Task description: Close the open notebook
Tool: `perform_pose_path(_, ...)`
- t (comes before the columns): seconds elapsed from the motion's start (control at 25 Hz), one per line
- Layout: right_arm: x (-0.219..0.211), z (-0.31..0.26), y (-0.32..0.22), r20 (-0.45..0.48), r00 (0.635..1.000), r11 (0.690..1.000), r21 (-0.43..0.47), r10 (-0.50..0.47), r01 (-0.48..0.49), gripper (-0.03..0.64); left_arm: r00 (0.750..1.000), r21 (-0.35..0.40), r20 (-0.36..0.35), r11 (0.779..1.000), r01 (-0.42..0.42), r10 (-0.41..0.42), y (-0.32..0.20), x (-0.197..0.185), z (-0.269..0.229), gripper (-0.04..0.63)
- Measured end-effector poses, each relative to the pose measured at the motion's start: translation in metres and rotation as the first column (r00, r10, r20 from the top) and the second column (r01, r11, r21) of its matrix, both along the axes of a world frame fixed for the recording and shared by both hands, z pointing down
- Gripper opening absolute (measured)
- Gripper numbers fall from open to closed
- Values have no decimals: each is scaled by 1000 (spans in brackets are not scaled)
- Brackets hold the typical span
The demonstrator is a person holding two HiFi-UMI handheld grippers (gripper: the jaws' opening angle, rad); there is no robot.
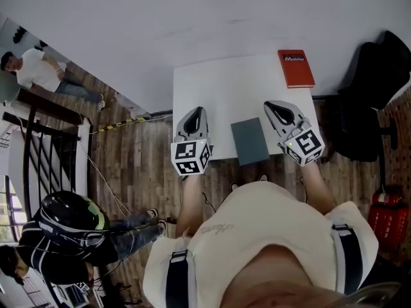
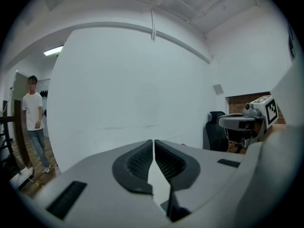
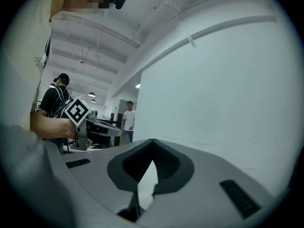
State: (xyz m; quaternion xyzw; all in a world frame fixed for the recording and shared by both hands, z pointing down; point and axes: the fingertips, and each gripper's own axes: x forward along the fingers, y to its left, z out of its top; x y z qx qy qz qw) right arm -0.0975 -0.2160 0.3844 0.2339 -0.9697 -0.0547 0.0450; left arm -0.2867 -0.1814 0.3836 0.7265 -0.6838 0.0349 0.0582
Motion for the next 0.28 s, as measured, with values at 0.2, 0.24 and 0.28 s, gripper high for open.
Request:
perform_pose_path(0.2,-2,2,-1,9,1000,1000,-17,-10,10,6,1000,-18,-4,1000,9,-9,2,-1,7,26)
perform_pose_path(0.24,-1,1,-2,12,1000,1000,-17,-10,10,6,1000,-20,-6,1000,10,-10,2,0,7,27)
perform_pose_path(0.28,0,-1,-3,14,1000,1000,-18,-10,11,8,1000,-23,-8,1000,10,-10,2,1,8,26)
